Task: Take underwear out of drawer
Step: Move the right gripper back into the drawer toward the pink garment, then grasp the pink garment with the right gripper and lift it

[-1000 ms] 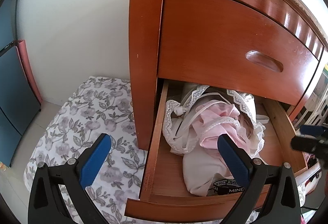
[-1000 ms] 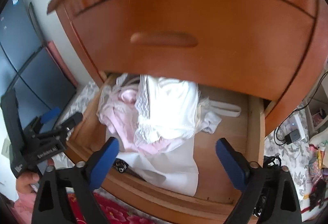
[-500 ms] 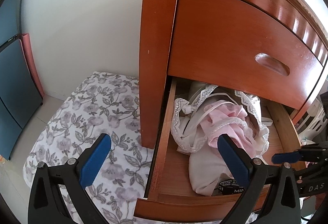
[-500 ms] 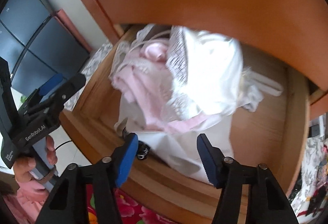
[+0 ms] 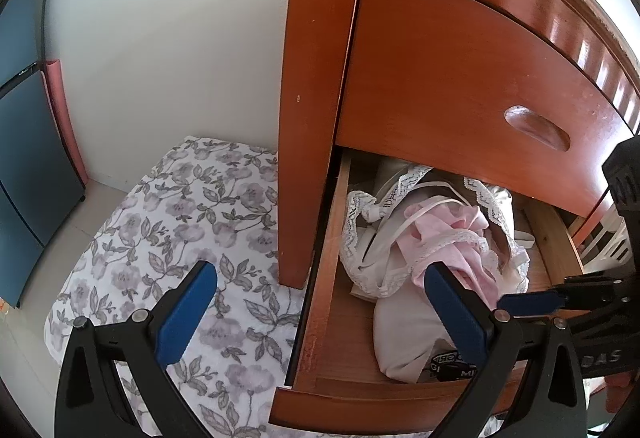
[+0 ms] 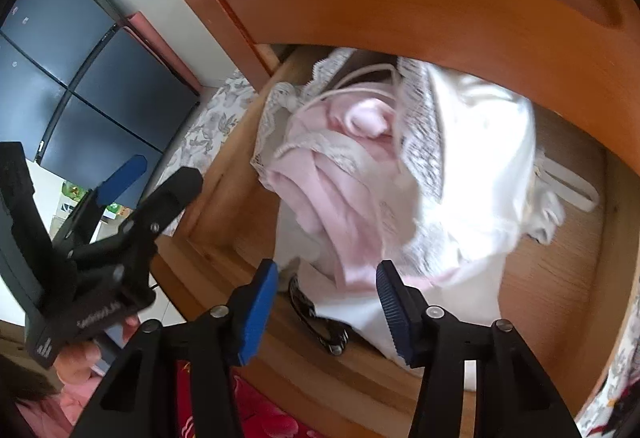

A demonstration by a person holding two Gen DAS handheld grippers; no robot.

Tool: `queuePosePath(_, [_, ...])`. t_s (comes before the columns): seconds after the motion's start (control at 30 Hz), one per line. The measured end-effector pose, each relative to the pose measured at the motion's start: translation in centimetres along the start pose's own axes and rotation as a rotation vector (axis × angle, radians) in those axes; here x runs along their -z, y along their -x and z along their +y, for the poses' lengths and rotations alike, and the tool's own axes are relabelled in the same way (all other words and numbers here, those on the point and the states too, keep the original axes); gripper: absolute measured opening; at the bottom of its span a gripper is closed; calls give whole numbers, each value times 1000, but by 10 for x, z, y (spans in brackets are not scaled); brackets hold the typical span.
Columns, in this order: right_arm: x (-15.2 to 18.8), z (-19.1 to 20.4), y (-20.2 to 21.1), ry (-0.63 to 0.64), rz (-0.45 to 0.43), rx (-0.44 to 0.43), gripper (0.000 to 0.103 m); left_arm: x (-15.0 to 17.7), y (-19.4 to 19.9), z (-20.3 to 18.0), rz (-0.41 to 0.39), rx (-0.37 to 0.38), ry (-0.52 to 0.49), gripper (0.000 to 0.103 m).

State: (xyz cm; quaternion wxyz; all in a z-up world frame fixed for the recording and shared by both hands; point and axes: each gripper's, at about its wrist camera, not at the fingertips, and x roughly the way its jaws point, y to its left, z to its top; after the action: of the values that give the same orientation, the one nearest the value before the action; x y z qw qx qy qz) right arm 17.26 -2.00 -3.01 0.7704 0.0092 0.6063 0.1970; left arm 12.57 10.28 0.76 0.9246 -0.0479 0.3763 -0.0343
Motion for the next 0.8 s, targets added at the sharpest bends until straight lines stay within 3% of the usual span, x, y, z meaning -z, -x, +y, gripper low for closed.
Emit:
queuePosePath(0.23, [-8,4,-19,48,-2,138,36,0,-2,1,4,0,0,103])
queuePosePath(0.37, [-4,3,-23,77,16,172,15,0,-3,0,6,-2,1,103])
queuePosePath(0.57, [4,-17,-8,-15,-46,32,3,0,-3,1,7,-1,-1,103])
queuePosePath(0.8, [18,-37,20,-123,-132,-178,3,1,-3,1,8,-6,1,103])
